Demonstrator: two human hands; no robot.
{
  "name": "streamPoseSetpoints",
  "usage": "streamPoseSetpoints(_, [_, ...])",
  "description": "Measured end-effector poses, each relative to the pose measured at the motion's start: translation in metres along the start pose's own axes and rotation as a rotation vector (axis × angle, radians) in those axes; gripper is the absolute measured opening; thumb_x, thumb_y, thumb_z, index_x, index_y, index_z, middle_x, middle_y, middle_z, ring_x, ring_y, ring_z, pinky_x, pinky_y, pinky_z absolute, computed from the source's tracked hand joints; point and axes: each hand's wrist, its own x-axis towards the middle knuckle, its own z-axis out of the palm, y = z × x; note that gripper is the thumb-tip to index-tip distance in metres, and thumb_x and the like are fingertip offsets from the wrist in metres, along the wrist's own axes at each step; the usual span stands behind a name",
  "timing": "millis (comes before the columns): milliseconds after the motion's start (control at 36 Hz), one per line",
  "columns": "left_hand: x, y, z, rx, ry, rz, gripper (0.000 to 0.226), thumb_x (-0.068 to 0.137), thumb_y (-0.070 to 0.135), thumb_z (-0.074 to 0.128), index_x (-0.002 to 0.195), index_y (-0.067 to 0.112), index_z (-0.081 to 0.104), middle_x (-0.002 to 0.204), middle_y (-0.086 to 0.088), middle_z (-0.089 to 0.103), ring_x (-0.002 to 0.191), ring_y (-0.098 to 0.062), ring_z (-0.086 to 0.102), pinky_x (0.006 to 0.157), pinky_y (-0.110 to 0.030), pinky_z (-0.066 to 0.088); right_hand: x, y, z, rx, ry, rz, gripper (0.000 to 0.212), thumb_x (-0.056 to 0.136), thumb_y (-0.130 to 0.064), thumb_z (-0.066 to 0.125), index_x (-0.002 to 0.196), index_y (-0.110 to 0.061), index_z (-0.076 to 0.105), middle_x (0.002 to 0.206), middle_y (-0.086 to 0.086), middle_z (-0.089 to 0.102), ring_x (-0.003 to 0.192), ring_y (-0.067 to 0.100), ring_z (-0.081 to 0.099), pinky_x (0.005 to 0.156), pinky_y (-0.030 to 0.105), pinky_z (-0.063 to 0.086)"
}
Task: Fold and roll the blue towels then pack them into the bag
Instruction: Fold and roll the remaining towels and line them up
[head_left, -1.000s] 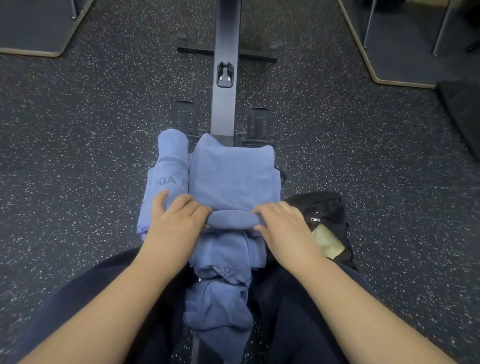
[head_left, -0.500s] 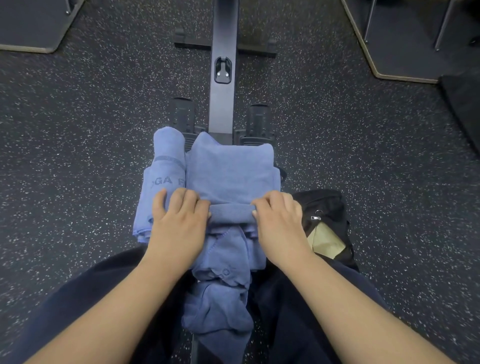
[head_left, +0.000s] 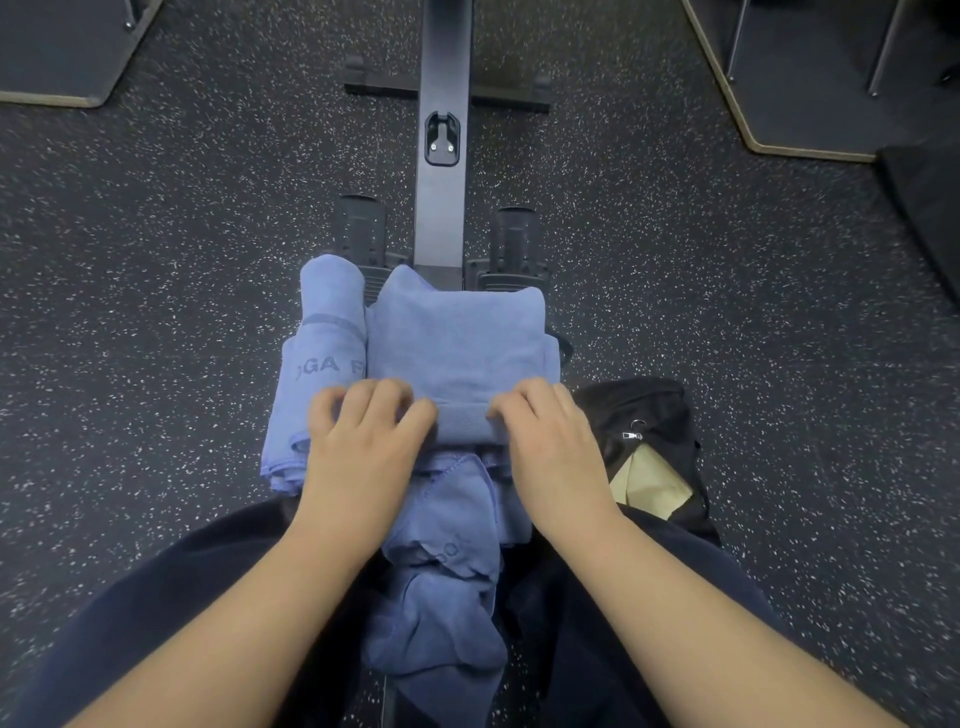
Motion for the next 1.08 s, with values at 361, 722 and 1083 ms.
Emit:
streamPoseSetpoints(361, [-0.001, 0.003, 0.001, 0.058, 0.002, 0.024, 0.01, 0.082, 0.02, 0.056, 0.089, 0.018, 0.063, 0.09, -0.001, 0.06, 0.085, -0.025, 0.056, 0.087, -0.041, 0.033, -0.001, 0.002, 0.009, 0.006, 0.028, 0.019, 0.03, 0.069, -0.012, 0.039, 0.09, -0.01, 0.06, 0.089, 0.006, 0.058, 0.082, 0.02, 0.039, 0.072, 0.028, 0.035])
streamPoseSetpoints(722, [0.003, -0.001, 0.004, 0.088, -0.086, 0.01, 0.032, 0.07, 0.009, 0.062, 0.101, 0.016, 0.063, 0.1, -0.002, 0.06, 0.099, -0.025, 0.05, 0.094, -0.043, 0.031, -0.001, 0.01, 0.014, 0.004, -0.015, 0.027, 0.054, 0.06, 0.003, 0.075, 0.108, -0.015, 0.056, 0.105, 0.003, 0.058, 0.097, 0.02, 0.043, 0.081, 0.029, 0.041])
streamPoseSetpoints(1083, [0.009, -0.007, 0.005, 0.078, -0.084, -0.007, 0.028, 0.077, 0.006, 0.051, 0.099, 0.016, 0.065, 0.092, -0.003, 0.06, 0.088, -0.028, 0.059, 0.089, -0.041, 0.031, 0.007, 0.013, 0.017, 0.002, 0.024, -0.023, 0.036, 0.069, -0.001, 0.074, 0.102, -0.01, 0.064, 0.099, 0.004, 0.062, 0.095, 0.021, 0.047, 0.082, 0.029, 0.039])
